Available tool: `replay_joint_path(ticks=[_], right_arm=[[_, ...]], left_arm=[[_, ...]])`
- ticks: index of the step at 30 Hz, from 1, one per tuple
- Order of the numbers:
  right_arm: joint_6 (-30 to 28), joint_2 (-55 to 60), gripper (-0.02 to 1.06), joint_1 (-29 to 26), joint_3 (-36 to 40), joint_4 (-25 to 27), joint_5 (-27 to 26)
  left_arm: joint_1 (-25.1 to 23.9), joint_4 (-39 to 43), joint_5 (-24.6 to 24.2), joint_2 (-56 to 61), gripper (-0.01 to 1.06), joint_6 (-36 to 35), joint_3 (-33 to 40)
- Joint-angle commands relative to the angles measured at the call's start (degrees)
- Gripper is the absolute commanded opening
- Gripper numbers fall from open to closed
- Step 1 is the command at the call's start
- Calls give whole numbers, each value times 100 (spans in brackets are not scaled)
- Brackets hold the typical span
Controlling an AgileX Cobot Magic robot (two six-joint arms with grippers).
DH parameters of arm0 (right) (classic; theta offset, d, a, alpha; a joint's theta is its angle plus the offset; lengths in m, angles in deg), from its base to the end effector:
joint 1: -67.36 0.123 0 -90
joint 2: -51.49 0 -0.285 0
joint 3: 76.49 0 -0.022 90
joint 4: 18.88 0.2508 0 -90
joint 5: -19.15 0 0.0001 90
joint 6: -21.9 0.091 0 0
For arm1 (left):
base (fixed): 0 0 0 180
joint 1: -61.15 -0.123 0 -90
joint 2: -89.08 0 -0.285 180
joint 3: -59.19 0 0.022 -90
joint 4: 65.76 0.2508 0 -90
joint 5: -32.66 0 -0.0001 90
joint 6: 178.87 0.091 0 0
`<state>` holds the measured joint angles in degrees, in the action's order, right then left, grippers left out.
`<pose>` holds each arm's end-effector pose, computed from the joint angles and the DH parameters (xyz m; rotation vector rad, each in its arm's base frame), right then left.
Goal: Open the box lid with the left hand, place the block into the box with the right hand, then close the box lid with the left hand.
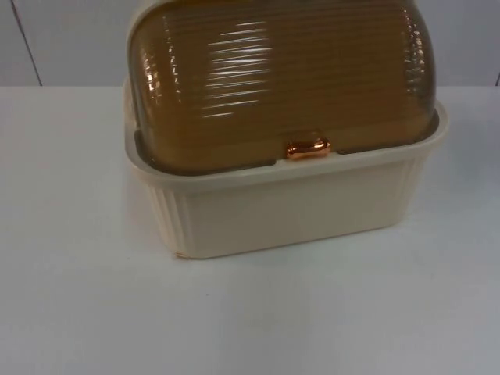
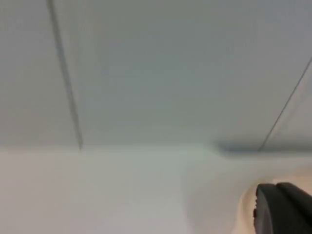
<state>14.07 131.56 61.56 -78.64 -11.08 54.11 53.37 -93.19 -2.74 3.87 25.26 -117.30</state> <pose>0.2745 -0.0208 0.4427 0.0240 1.9644 -0.0061 0.3021 0.0167 0.3894 0.0406 2.0948 -0.1904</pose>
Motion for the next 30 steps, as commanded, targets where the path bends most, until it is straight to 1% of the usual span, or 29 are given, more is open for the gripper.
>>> replay_joint_path(ticks=[1, 2, 5, 9, 12, 13, 15, 17, 18, 20, 22, 23, 30], right_arm=[[-55, -56, 104, -23, -9, 43, -48], [-55, -56, 104, -23, -9, 42, -63], [-55, -56, 104, -23, -9, 42, -15], [-55, -56, 104, -23, -9, 42, -6], [-55, -56, 104, -23, -9, 42, 2], [-55, -56, 104, -23, -9, 42, 2], [-55, -56, 104, -23, -9, 42, 2], [-55, -56, 104, -23, -9, 42, 2], [-55, -56, 104, -23, -9, 42, 2], [-55, -56, 104, -23, -9, 42, 2], [-55, -56, 104, -23, 1, 42, -25], [-55, -56, 104, -23, 1, 42, -25], [-55, -56, 104, -23, -4, 42, -11]], left_arm=[[-78, 347, -394, -136, 0, -140, 56], [-78, 534, -283, -176, 0, -382, 185], [-78, 597, 149, -184, 0, -528, 506], [-78, 710, 293, -184, 0, -537, 669], [-78, 710, 302, -184, 3, -537, 673], [-78, 700, 330, -184, 8, -537, 673], [-54, 698, 344, -184, 22, -537, 673], [48, 802, 324, -184, 44, -492, 673], [48, 802, 324, -184, 44, -492, 673], [186, 841, 324, -184, 67, -492, 673], [321, 863, 324, -184, 94, -492, 673], [381, 880, 324, -184, 104, -492, 673], [446, 855, 359, -184, 105, -492, 485]])
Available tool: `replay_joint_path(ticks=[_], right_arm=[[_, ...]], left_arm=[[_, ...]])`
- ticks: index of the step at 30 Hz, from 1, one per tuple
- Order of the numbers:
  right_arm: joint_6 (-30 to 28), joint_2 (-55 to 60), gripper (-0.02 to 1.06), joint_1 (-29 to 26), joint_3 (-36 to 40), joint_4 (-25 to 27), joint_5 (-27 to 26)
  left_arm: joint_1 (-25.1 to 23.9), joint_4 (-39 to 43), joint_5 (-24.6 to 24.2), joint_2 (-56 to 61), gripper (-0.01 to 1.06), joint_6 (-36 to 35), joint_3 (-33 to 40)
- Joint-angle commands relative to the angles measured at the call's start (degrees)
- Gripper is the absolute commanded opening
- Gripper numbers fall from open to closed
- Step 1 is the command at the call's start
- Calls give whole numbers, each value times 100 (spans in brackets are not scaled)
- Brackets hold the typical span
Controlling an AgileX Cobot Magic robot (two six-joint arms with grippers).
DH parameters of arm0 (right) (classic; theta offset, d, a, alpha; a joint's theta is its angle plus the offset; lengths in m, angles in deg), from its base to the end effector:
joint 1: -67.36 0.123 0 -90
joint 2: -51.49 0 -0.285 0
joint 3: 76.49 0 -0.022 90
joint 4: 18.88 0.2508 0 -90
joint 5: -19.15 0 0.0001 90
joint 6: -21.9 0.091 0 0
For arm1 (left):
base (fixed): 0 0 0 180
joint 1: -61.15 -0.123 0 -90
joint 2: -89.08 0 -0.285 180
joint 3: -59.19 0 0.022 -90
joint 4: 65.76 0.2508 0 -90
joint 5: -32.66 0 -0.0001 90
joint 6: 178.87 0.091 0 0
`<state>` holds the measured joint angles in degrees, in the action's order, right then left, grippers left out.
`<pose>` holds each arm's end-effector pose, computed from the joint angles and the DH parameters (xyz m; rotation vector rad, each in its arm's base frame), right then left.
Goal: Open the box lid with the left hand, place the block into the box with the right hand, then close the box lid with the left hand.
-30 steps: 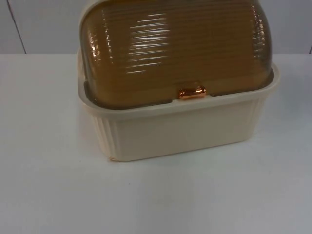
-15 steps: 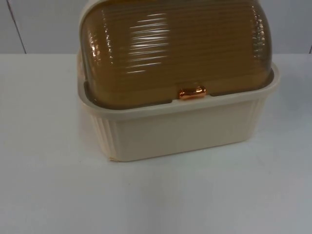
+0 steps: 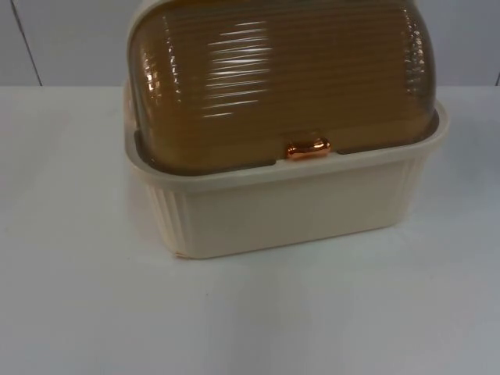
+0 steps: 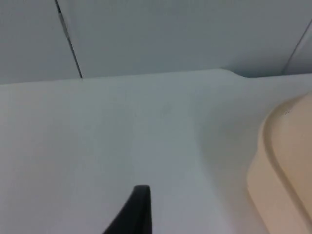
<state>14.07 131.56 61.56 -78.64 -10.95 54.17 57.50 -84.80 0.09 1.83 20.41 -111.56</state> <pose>0.2745 -0.0206 0.4427 0.0249 1.9652 -0.0035 0.3093 0.0037 0.3464 0.0851 2.2171 -0.1320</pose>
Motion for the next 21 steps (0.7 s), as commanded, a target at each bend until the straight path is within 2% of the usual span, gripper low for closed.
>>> replay_joint_path(ticks=[1, 9, 11, 12, 15, 17, 19, 21], right_arm=[[-55, -56, 104, -23, -4, 29, -6], [-55, -56, 104, -23, -4, 29, 256], [-55, -56, 104, -23, -4, 29, 573], [-55, -56, 104, -23, -4, 29, 573], [-55, -56, 104, -23, -4, 19, 1090], [-55, -68, 104, -23, -4, 19, 1270], [-55, -82, 104, -23, -4, 19, 1387], [4, -129, 104, -23, -4, 19, 1642]], left_arm=[[33, 17, 76, 31, 105, -6, -212], [33, 17, -97, 130, 105, -6, -1507], [33, 17, -522, 240, 105, -17, -1916], [33, 17, -522, 240, 105, -17, -1916], [33, 29, -977, 445, 105, -27, -1963], [22, 118, -1555, 497, 105, -27, -1963], [22, 160, -1700, 510, 105, -27, -1963], [22, 230, -2175, 520, 105, -27, -1963]])
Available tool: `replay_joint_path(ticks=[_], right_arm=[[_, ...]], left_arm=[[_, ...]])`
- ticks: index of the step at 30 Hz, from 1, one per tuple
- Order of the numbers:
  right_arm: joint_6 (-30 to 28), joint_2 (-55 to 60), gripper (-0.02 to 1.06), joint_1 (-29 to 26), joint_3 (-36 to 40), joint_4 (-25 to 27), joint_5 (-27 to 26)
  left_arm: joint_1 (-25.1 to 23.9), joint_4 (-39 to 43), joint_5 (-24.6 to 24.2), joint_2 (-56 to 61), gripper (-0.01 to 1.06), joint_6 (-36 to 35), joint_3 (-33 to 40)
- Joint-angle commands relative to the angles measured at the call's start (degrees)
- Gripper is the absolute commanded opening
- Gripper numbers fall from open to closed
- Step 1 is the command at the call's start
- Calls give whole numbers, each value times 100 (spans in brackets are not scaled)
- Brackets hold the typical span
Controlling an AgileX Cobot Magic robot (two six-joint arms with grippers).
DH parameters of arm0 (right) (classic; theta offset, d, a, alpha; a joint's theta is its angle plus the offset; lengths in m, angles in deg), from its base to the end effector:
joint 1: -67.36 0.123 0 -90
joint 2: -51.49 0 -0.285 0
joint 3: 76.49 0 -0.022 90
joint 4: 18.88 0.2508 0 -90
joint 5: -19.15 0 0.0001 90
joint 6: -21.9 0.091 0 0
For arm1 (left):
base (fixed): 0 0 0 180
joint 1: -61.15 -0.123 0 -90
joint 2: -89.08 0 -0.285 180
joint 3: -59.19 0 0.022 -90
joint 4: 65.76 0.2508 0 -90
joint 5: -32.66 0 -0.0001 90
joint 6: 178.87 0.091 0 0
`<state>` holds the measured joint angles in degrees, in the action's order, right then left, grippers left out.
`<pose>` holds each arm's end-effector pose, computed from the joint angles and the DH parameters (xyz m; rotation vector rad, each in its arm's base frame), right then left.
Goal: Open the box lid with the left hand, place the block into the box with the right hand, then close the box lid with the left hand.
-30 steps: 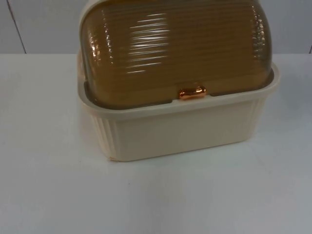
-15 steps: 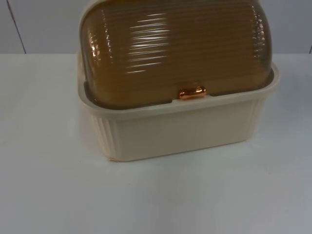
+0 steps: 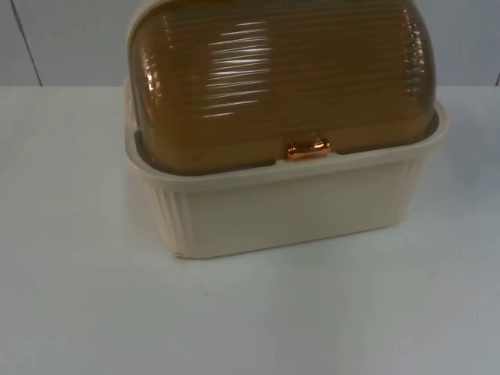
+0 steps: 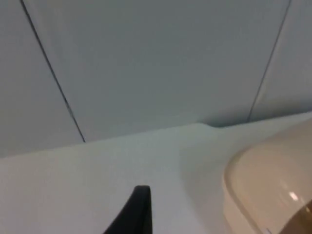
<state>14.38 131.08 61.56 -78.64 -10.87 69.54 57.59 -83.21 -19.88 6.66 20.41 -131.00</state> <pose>0.2598 -0.0166 0.4241 0.0072 2.2221 0.0411 0.2690 -0.0050 0.4542 0.2297 2.1266 -0.1362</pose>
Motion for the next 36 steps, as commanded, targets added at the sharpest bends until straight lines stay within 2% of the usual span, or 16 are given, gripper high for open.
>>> replay_joint_path(ticks=[1, 5, 8, 10, 11, 14, 17, 22, 31, 36], right_arm=[[69, -138, 104, -23, 11, -15, 185], [377, -402, 104, -23, 234, -258, 296], [949, -850, 104, -23, 712, -982, 405], [1134, -1365, 104, -23, 1177, -1390, 391], [1134, -1365, 104, -23, 1177, -1390, 391], [1206, -2288, 104, -23, 1749, -1390, 464], [1186, -3294, 104, -23, 2207, -1494, 696], [1158, -4433, 104, -13, 2331, -1495, 726], [1067, -5779, 104, 211, 2331, -1197, 767], [945, -6455, 104, 316, 2294, -1195, 1289]], left_arm=[[13, 87, -344, 65, 105, -53, -8], [13, 226, -322, 254, 105, -366, 255], [13, 481, 89, 677, 105, -739, 875], [13, 647, 258, 1090, 105, -784, 1348], [13, 647, 258, 1090, 105, -784, 1348], [13, 747, 451, 1793, 105, -973, 1892], [13, 760, 358, 2549, 105, -936, 2194], [13, 748, -9, 3586, 105, -737, 2249], [25, 714, -113, 5381, 105, -737, 2249], [25, 585, -295, 6197, 105, -737, 2249]])
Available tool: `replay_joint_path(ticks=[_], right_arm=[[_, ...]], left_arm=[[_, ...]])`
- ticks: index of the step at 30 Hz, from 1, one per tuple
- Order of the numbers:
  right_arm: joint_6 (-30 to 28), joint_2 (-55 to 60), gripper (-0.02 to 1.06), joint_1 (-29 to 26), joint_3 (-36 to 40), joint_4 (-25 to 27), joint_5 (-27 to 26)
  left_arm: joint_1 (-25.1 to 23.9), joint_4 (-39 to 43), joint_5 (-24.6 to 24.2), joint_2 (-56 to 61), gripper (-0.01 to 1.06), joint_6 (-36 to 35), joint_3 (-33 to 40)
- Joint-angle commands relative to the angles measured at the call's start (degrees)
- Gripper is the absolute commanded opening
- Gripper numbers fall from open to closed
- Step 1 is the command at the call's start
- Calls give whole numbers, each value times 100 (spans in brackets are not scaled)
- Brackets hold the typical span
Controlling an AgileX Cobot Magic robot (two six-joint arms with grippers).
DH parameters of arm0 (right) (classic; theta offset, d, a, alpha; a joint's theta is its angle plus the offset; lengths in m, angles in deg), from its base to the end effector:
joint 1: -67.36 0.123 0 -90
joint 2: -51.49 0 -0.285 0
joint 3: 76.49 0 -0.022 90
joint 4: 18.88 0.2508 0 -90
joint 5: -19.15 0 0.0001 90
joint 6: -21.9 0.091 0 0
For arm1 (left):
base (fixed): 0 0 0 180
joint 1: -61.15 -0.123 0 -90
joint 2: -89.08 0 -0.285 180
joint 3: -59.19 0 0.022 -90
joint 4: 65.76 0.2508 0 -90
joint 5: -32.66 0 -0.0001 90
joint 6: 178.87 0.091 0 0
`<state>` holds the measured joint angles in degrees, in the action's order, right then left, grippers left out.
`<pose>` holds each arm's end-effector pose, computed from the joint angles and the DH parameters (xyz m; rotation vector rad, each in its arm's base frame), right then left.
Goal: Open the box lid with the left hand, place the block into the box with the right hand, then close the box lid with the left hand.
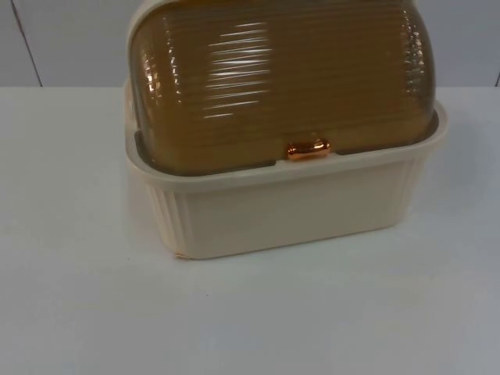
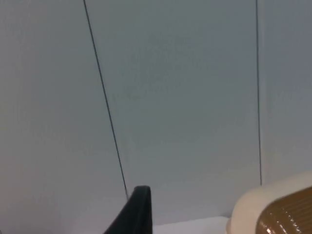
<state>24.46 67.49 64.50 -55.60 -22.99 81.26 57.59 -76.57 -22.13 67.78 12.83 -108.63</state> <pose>-0.0515 -0.0032 0.4011 0.0994 1.7243 -0.0834 -0.0547 -0.0174 0.4512 0.1471 1.5255 0.0069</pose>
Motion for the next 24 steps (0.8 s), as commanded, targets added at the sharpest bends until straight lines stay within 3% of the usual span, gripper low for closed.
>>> replay_joint_path(ticks=[1, 6, 8, 12, 16, 24], right_arm=[[-62, -293, 104, 22, -9, 17, 239], [-62, -820, 104, 22, -9, 167, 387], [-62, -820, 104, 64, -105, 350, 785], [-74, -820, 104, 333, -124, 642, 785], [-117, -820, 104, 632, -124, 577, 785], [-117, -820, 104, 619, -124, 320, 785]], left_arm=[[25, -96, -202, 239, 105, 20, 12], [35, -2, -652, 857, 105, 20, 12], [46, -26, -795, 1059, 105, 20, 13], [225, -46, -910, 1203, 105, -80, 13], [429, 289, -1035, 1286, 105, -80, 23], [443, 471, -1082, 1286, 105, -200, 346]])
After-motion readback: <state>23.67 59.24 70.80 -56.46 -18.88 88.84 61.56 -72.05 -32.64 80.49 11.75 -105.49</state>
